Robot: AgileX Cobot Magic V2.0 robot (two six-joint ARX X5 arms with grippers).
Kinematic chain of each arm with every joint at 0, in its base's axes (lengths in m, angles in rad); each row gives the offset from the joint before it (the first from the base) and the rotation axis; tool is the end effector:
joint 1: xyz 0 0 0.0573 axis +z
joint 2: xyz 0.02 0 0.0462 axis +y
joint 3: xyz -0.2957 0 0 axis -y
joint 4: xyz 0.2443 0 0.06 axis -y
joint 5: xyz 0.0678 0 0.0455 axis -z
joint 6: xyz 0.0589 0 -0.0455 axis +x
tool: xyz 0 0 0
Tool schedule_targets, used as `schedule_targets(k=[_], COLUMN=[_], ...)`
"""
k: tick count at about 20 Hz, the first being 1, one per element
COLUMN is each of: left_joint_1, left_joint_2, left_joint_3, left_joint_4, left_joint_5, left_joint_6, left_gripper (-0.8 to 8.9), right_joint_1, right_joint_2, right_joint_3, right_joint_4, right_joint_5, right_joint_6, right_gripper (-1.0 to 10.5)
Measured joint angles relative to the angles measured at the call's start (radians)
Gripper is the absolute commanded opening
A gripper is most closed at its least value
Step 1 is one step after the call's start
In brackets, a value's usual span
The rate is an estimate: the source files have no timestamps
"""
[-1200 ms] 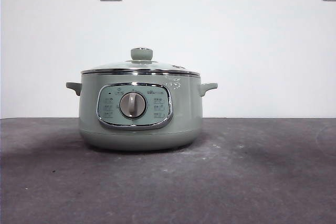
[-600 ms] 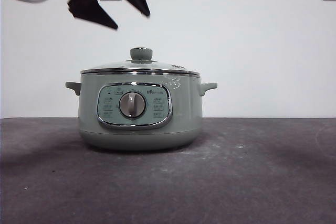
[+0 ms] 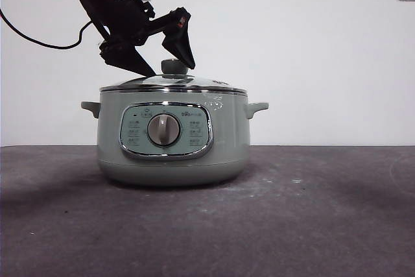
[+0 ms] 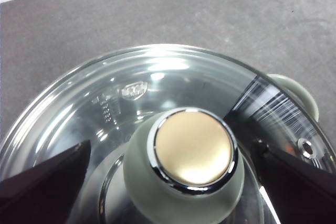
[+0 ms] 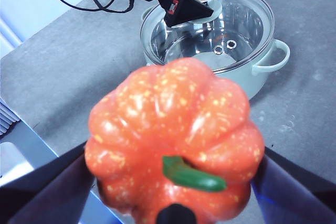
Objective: Pick up the pumpkin,open the lid,put the pumpkin in the pot,close the lid
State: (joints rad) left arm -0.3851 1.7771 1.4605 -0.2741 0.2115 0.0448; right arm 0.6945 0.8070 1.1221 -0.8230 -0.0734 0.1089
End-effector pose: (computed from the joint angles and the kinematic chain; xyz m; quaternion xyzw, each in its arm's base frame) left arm 0.3990 -0.1751 0.3041 0.0457 0.2836 -0.2876 0.9137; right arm 0.1046 0.0927 0.3883 -0.0278 0.2586 0.3490 0.9003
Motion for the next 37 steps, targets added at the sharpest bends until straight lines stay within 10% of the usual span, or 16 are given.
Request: schedule_targets(k=[3,6,12,37], left_joint_1=[-0.004,-0.004,-0.004,0.0], left_joint_2=[0.0,0.0,-0.001,-0.282], left_joint_3=[0.0,0.0,0.0,-0.002], left_joint_4=[-0.005,-0.024,-0.027,-0.151], left_joint_5=[0.0,0.0,0.0,-0.009], left_joint_6=[0.0,0.0,0.005,0.014], left_gripper=[7.05,3.58,1.12,-0.08], right_joint_1=[0.0,0.0,0.0,-0.001], right_joint_2=[0.002,0.002,0.002,0.185], right_joint_3=[0.0,0.0,0.0,0.0], right_joint_4=[0.0,0.0,0.0,0.094], right_joint_5=[0.0,0.0,0.0,0.025], right_joint_6=[0.0,0.0,0.0,-0.02], right_gripper=[-0.2,-0.2,-0.2,-0.2])
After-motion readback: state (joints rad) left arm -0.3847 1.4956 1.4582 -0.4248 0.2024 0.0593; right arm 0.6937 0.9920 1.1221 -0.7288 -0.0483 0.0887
